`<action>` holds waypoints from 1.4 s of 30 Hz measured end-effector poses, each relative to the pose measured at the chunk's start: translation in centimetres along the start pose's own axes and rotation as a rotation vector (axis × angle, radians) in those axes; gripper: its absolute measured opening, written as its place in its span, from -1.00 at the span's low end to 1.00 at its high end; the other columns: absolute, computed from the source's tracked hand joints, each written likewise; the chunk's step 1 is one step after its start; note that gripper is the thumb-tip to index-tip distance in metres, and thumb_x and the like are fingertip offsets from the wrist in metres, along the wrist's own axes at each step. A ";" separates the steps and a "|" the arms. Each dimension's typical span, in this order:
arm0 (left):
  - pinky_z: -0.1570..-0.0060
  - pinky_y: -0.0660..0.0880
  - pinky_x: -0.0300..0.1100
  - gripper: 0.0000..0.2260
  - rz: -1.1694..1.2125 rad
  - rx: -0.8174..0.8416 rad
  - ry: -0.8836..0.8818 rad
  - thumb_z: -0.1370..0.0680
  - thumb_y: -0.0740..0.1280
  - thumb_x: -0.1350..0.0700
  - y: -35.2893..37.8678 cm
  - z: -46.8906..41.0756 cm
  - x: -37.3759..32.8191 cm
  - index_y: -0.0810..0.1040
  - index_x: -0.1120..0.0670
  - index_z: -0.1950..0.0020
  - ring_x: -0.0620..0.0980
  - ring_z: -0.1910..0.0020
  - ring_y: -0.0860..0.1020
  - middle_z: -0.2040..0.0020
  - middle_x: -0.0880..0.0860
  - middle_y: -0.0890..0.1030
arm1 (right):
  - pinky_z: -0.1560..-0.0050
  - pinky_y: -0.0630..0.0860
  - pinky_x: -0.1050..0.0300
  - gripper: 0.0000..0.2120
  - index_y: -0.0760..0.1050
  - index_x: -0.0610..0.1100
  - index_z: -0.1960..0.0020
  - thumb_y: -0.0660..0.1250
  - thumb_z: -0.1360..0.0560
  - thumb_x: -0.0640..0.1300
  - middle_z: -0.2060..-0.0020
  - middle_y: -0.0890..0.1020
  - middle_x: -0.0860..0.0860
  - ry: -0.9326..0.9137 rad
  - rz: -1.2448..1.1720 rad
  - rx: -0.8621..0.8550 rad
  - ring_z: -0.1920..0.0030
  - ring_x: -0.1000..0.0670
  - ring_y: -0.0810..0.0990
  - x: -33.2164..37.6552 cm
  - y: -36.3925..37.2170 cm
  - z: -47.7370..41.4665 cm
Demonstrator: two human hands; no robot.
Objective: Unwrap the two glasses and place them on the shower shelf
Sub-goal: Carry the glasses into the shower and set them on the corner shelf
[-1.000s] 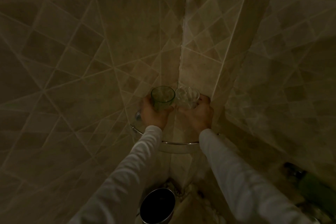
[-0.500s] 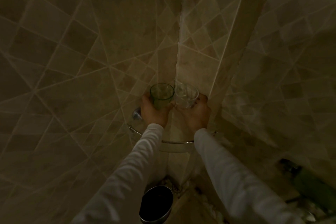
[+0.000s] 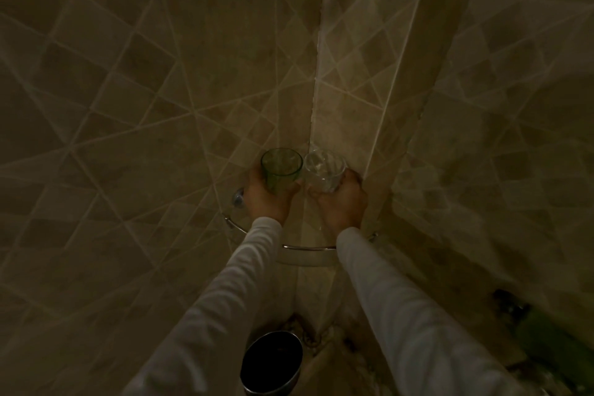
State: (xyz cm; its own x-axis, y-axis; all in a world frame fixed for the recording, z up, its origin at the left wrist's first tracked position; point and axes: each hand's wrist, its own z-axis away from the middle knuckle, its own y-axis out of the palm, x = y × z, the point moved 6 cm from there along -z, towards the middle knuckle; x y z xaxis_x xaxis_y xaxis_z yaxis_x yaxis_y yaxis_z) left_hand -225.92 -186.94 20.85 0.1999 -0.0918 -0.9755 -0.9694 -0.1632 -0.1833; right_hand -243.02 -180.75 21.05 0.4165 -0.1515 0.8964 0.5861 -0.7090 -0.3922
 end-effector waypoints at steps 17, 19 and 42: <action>-0.20 0.51 -0.04 -0.12 -0.211 0.115 -0.050 -0.15 0.62 -0.25 -0.4 0.5 -0.1 0.42 0.13 -0.32 0.10 -0.21 0.54 -0.24 0.10 0.57 | -0.03 0.59 0.17 -0.18 0.55 -0.18 -0.19 0.64 -0.13 0.31 -0.08 0.68 -0.10 0.004 0.059 0.091 -0.06 -0.10 0.68 -0.4 -0.5 -0.1; -0.17 0.47 -0.10 -0.14 -0.253 0.114 -0.045 -0.19 0.60 -0.28 -0.8 1.1 -0.8 0.42 0.14 -0.33 0.06 -0.19 0.53 -0.23 0.08 0.56 | 0.06 0.58 0.19 -0.21 0.55 -0.17 -0.11 0.62 -0.12 0.35 0.01 0.70 -0.08 0.004 0.061 0.099 0.00 -0.08 0.68 -0.4 -1.2 0.0; -0.54 -0.04 0.20 -0.23 -1.229 -0.143 0.197 -0.56 -0.01 -0.39 -18.7 16.0 3.2 0.01 0.04 -0.63 0.15 -0.62 -0.06 -0.65 0.10 -0.01 | -0.47 0.15 -0.46 -0.20 0.23 -0.09 -0.60 0.11 -0.53 0.37 -0.55 0.25 -0.32 -0.902 0.454 0.506 -0.55 -0.35 0.21 4.5 2.7 17.9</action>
State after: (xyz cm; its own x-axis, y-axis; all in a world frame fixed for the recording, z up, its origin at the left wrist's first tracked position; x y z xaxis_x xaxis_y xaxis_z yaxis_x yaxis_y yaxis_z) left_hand -209.44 -168.46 19.20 0.9899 0.0535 -0.1316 -0.1050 -0.3486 -0.9314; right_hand -227.12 -170.98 20.30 0.8921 0.3740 0.2536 0.3817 -0.3234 -0.8659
